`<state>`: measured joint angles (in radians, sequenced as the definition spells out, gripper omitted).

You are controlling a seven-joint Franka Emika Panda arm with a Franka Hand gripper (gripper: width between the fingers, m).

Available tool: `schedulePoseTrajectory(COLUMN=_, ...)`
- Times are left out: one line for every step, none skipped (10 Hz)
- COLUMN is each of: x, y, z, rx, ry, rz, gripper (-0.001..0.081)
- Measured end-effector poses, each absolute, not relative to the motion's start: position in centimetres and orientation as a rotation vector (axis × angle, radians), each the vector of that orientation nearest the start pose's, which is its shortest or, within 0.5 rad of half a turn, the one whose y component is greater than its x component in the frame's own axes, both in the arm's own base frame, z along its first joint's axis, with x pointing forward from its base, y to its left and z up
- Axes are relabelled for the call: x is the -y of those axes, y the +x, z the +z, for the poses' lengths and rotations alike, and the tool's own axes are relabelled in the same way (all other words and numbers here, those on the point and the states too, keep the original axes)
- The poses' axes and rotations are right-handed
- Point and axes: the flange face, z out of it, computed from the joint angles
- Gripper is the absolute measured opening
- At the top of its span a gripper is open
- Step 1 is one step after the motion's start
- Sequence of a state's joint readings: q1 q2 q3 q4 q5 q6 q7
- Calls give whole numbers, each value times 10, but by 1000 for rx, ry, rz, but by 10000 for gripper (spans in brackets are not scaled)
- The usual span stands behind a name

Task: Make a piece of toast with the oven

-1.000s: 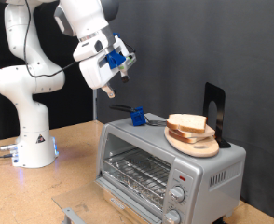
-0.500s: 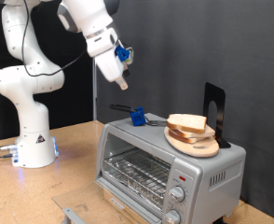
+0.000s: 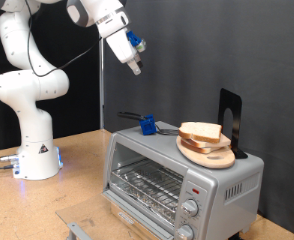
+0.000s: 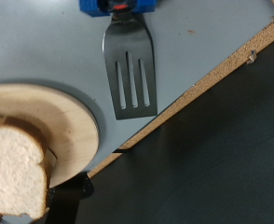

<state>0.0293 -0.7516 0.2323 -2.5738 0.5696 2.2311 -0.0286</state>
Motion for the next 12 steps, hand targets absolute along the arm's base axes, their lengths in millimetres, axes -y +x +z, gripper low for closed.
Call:
schedulePoseTrajectory(x=-120, y=342, z=535, rx=-59, ry=-2700, rz=-497, gripper=805)
schedulePoseTrajectory(x=-118, y=340, z=534, rx=-98, ry=-2695, rz=-484, gripper=805)
schedulePoseTrajectory(x=-118, y=340, z=534, rx=-79, ry=-2698, rz=-488, gripper=805)
schedulePoseTrajectory(x=-118, y=340, z=531, rx=-58, ry=-2711, rz=-472, gripper=805)
schedulePoseTrajectory(x=-118, y=341, z=524, rx=-39, ry=-2736, rz=-434, gripper=805)
schedulePoseTrajectory(x=-118, y=344, z=515, rx=-25, ry=-2762, rz=-391, gripper=805)
schedulePoseTrajectory(x=-117, y=349, z=505, rx=-18, ry=-2784, rz=-357, gripper=805)
schedulePoseTrajectory(x=-117, y=355, z=494, rx=-7, ry=-2801, rz=-343, gripper=805)
schedulePoseTrajectory(x=-118, y=363, z=485, rx=14, ry=-2813, rz=-367, gripper=805)
schedulePoseTrajectory(x=-118, y=370, z=476, rx=42, ry=-2820, rz=-396, gripper=805)
schedulePoseTrajectory(x=-119, y=375, z=468, rx=66, ry=-2826, rz=-409, gripper=805)
schedulePoseTrajectory(x=-120, y=379, z=461, rx=84, ry=-2830, rz=-419, gripper=805)
